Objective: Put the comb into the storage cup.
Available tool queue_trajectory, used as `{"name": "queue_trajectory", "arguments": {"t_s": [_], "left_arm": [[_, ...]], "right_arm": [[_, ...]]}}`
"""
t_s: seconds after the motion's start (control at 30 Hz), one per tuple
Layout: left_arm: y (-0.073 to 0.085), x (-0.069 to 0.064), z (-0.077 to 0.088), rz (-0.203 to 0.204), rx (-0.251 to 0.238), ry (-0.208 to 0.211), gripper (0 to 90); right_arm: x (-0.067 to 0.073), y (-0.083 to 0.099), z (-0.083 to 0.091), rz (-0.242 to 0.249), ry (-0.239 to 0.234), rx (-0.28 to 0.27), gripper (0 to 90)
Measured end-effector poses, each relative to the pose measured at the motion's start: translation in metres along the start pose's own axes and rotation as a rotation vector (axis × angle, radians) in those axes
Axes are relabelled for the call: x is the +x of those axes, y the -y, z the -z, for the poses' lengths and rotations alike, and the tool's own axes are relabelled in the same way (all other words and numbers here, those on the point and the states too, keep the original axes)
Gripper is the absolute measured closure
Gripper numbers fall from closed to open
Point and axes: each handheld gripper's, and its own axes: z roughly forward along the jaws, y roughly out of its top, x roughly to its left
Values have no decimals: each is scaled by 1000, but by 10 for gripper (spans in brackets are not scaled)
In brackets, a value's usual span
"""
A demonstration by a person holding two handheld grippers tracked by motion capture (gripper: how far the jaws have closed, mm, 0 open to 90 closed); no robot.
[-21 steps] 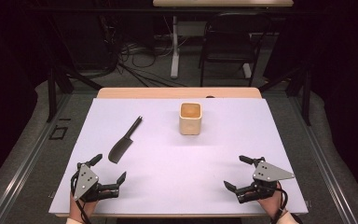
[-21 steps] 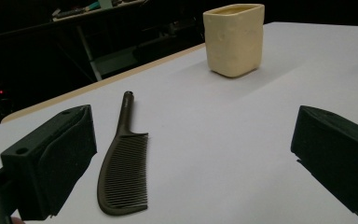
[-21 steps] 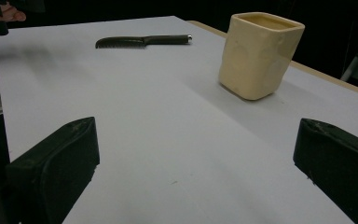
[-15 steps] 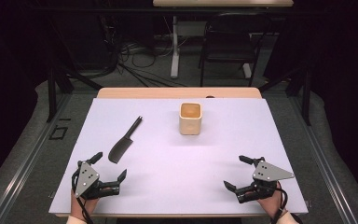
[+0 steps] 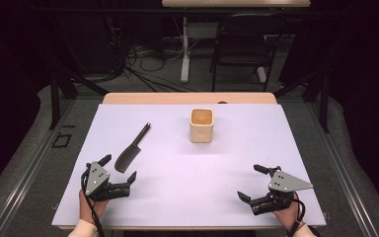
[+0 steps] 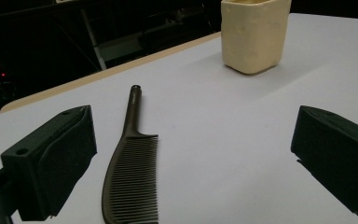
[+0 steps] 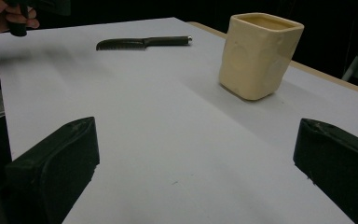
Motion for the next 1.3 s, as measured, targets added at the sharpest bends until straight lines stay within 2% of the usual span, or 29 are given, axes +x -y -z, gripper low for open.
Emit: {"name": "queue_trajectory", "arguments": {"t_s": [0.13, 0.17, 0.47, 0.5, 0.73, 1.1, 1.3], "left_arm": [[-3, 1, -6, 7, 15, -8, 1], [-5, 3, -10, 6, 38, -18, 2], [-11, 7, -21, 24, 60, -29, 3], [-13, 8, -26, 28, 78, -34, 4], [-19, 13, -40, 35, 99, -37, 4], [-25, 19, -62, 55, 127, -39, 1], [-27, 20, -74, 62, 153, -16, 0]], "right_arm": [[0, 0, -1, -4, -3, 5, 0], [0, 0, -1, -4, -2, 8, 0], [0, 0, -1, -4, -4, 7, 0], [0, 1, -2, -5, -9, 21, 0], [0, 1, -2, -9, -12, 30, 0], [-1, 2, -3, -13, -16, 38, 0], [0, 2, -3, -14, -19, 40, 0]]}}
